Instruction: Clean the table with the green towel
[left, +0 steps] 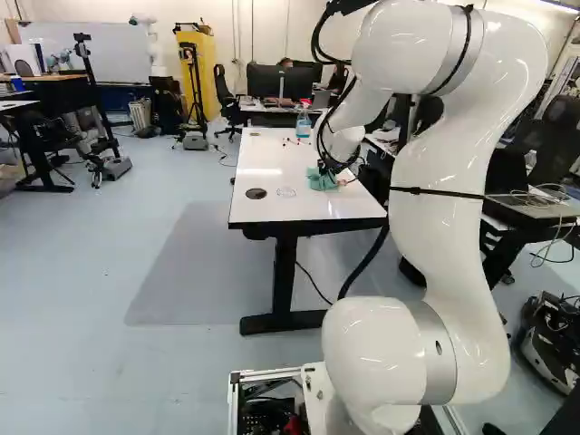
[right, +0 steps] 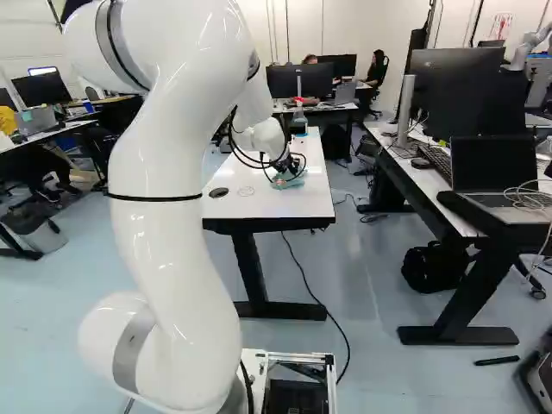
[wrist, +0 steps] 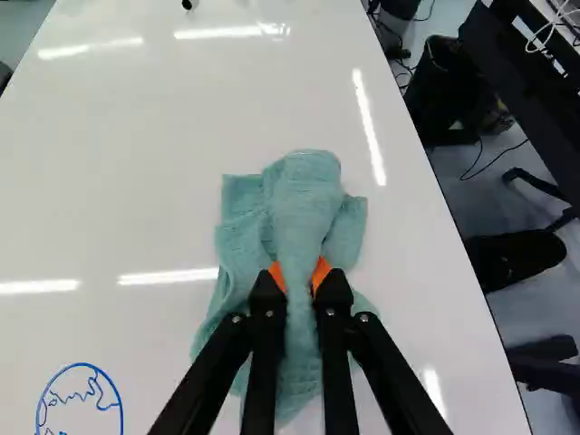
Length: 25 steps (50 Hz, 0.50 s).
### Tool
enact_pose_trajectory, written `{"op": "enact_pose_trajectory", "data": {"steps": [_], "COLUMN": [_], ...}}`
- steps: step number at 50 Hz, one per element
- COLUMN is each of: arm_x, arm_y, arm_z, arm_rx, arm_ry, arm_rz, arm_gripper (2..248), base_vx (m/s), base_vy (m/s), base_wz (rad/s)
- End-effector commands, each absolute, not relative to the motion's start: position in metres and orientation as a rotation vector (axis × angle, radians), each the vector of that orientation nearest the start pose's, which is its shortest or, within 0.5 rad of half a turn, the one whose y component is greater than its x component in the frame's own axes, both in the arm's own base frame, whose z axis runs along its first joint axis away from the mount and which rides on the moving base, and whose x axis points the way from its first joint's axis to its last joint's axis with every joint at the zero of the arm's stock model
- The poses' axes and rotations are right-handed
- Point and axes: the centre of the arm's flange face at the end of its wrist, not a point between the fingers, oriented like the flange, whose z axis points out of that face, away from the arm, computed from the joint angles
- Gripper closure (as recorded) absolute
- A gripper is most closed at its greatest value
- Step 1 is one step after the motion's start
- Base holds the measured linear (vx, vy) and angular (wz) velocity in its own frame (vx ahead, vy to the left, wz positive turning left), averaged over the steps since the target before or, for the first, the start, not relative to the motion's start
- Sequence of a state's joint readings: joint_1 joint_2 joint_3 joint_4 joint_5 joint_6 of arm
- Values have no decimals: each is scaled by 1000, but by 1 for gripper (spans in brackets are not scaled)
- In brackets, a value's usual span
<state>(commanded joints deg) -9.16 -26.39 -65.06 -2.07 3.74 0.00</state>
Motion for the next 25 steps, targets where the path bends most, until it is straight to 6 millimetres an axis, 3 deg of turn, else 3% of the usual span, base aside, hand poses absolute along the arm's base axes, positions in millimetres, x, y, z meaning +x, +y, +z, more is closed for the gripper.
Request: {"op": "enact_pose_trajectory", "data": {"steps": [25], "arm_x": [618], "arm_y": [-97], "arm_z": [407], "arm_rx": [-2985], "arm_ry": [179], "arm_rz": [-1165], "arm_gripper": [203], "base_vx": [0], "base_vy": [0], "base_wz": [0]}}
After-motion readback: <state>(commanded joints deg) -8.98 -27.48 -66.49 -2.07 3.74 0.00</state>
